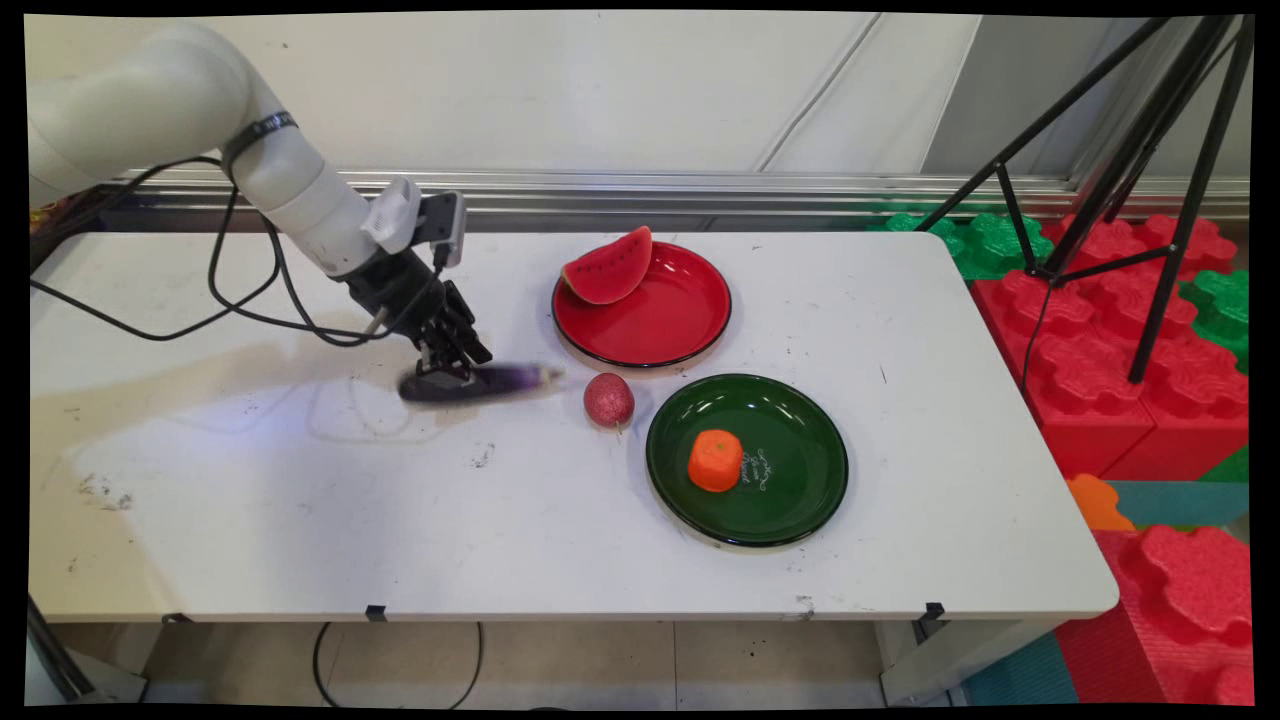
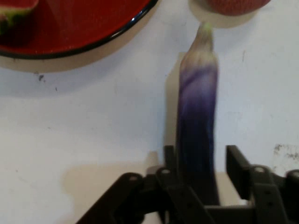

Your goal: Place the picked object on the table

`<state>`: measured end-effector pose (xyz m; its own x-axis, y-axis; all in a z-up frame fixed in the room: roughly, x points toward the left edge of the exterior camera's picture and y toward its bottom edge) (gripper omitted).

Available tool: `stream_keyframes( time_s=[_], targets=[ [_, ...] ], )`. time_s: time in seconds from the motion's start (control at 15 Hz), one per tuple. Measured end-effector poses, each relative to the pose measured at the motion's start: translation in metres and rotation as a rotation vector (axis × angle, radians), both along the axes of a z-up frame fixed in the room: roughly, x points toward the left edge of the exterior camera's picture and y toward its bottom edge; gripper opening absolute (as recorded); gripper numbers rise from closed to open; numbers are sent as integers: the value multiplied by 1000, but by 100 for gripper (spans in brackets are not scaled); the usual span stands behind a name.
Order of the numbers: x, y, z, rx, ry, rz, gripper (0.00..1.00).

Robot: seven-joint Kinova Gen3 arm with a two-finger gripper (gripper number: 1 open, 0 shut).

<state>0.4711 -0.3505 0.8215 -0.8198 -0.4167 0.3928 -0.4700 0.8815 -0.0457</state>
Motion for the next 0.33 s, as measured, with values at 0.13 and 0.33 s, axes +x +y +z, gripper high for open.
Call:
stream_keyframes(
  time_s=[0.13,0.33],
  targets=[
    [0,-2,-7,3,-1,2,100],
    [4,-3,-10,4,0,5,100]
  ],
)
